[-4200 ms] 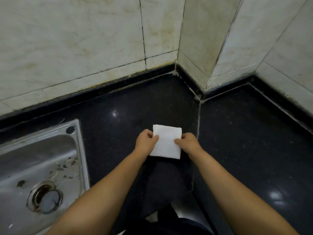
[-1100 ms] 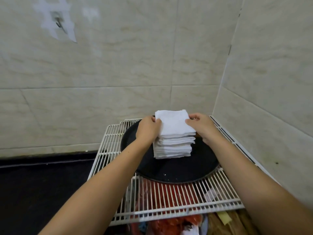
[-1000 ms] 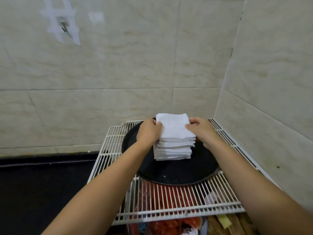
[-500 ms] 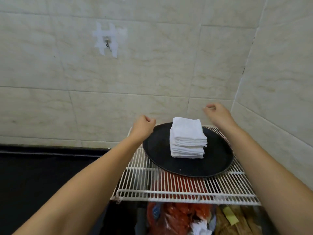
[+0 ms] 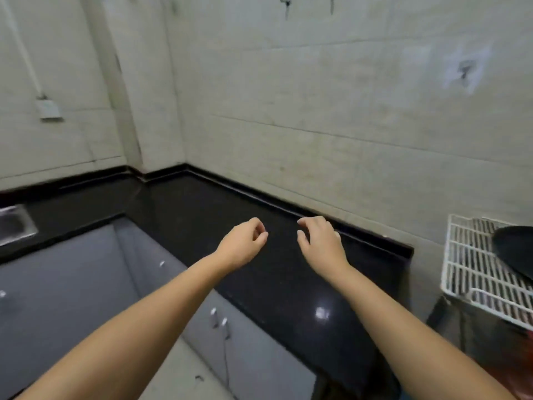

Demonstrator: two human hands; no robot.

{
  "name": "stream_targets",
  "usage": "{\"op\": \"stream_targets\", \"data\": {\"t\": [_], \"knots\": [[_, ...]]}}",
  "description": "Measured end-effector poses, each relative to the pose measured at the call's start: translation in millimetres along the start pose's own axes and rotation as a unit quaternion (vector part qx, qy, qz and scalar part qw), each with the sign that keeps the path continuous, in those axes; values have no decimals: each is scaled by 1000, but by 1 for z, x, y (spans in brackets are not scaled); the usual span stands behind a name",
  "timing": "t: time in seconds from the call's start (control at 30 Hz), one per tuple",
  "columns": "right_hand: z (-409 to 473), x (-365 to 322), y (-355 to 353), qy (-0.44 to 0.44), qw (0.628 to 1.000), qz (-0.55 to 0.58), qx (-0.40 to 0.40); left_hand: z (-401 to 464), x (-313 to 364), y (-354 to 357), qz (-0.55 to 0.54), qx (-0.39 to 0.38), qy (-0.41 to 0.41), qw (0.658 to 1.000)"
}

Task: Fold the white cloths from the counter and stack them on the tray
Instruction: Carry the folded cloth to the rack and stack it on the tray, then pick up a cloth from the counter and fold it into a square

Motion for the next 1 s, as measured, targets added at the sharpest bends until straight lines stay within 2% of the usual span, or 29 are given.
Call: {"op": "stream_targets", "data": {"t": [0.17,0.4,0.53,0.77,0.87,1.0], "knots": [[-32,-134,123,-159,986,-3,-55,-73,-144,-73,120,38,-53,991],[-80,-289,275,-280,934,23,-220,-178,-312,-148,226,72,-199,951],[-85,-364,343,-347,897,31,-271,-204,-390,-188,268,92,-268,921],[-53,-492,454,-424,844,73,-321,-219,-516,-250,270,112,-415,861],[-49,-540,497,-467,802,76,-366,-231,-557,-274,239,132,-467,841],[-50,-610,548,-497,769,94,-391,-256,-611,-311,224,154,-519,810]]}}
Point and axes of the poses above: each hand's wrist, its own z-axis towards the middle knuckle, its own y-axis out of the palm, x = y × z, the point moved 5 cm from there along z, towards the middle knuckle, and after that the axes turned 4 degrees about x, right-handed, at the moved point
